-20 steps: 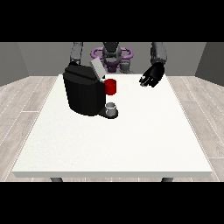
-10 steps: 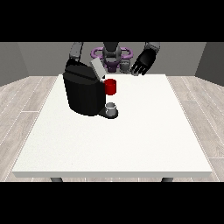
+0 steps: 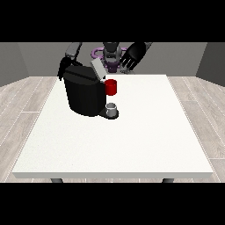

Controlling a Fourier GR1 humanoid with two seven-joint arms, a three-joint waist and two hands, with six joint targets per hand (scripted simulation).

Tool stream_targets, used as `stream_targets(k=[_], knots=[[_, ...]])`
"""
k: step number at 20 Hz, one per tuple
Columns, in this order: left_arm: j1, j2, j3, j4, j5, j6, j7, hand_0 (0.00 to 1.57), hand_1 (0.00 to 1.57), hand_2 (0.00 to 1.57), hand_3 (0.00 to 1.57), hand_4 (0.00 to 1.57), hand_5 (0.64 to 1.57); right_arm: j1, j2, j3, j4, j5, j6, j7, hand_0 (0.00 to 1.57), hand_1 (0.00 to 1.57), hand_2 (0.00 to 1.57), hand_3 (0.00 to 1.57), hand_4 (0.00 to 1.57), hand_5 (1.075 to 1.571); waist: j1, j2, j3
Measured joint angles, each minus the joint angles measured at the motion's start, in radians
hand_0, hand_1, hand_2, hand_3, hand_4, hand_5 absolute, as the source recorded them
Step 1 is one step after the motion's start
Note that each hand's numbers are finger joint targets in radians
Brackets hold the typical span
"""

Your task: Insert the coffee pod into the coffee machine and close the lid

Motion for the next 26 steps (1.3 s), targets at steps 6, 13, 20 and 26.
stream_targets(k=[6,13,20,26], knots=[[-0.089,0.024,0.019,0.009,-0.010,0.001,0.026,1.25,1.25,1.30,1.25,0.48,1.571,-0.063,-0.011,-0.013,-0.024,-0.003,-0.004,0.017,0.00,0.00,0.00,0.00,0.00,1.571,-0.035,0.067,-0.0002],[-0.165,0.064,0.048,0.035,-0.012,0.001,0.023,1.22,1.22,1.29,1.24,0.49,1.571,-0.117,-0.019,-0.025,-0.040,-0.007,-0.008,0.023,0.00,0.00,0.00,0.00,0.10,1.571,-0.067,0.148,-0.0003],[-0.192,0.072,0.047,0.062,-0.026,0.000,0.016,1.20,1.20,1.26,1.23,0.46,1.571,-0.141,-0.020,-0.022,-0.045,0.002,-0.014,0.044,0.00,0.00,0.00,0.00,0.22,1.571,-0.082,0.181,-0.0002],[-0.194,0.070,0.051,0.076,-0.030,0.006,0.000,1.21,1.21,1.25,1.22,0.43,1.571,-0.144,-0.022,-0.028,-0.046,-0.003,-0.015,0.031,0.00,0.00,0.00,0.00,0.12,1.571,-0.083,0.194,0.0000]])
